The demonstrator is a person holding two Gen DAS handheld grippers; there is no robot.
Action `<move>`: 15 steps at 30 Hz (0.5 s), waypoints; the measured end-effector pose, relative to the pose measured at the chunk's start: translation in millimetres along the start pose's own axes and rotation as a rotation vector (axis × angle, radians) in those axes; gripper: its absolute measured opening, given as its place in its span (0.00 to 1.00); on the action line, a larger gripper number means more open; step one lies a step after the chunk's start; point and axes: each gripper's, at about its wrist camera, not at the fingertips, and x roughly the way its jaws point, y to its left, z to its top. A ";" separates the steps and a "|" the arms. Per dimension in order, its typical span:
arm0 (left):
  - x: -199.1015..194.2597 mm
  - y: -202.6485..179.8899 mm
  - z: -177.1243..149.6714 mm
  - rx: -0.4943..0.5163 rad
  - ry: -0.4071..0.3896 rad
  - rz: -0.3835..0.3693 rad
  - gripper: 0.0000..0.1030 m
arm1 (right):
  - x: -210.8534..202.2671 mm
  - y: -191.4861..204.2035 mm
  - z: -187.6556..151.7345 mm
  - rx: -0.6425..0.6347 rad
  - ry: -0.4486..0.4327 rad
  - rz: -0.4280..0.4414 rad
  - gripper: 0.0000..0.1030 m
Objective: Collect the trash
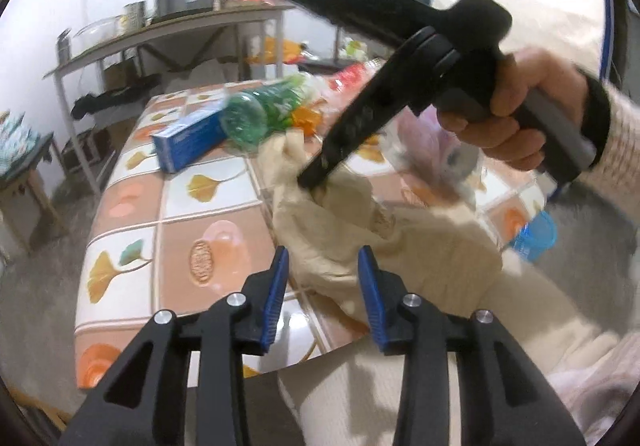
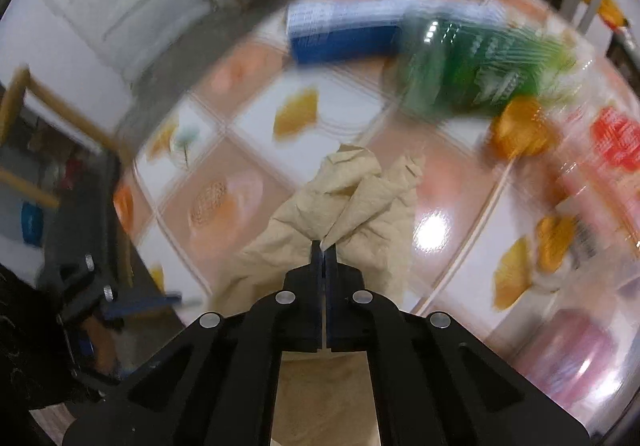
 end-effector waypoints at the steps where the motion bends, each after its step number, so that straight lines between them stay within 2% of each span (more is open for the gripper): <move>1: -4.4 3.9 2.4 -0.034 -0.013 -0.019 0.34 | -11.5 -2.4 4.7 0.015 -0.048 0.001 0.00; 5: -4.4 7.0 11.0 -0.098 -0.033 -0.124 0.34 | -51.8 -9.0 15.9 0.057 -0.205 0.009 0.00; 8: 7.6 -2.8 14.9 -0.089 -0.027 -0.181 0.34 | -72.0 -8.8 23.7 0.077 -0.293 0.022 0.00; 11: 23.6 -12.8 18.8 -0.060 -0.005 -0.189 0.34 | -90.9 -5.7 28.9 0.090 -0.371 0.042 0.00; 15: 42.0 -15.0 22.3 -0.051 0.020 -0.148 0.34 | -107.7 -2.9 33.6 0.072 -0.412 0.055 0.00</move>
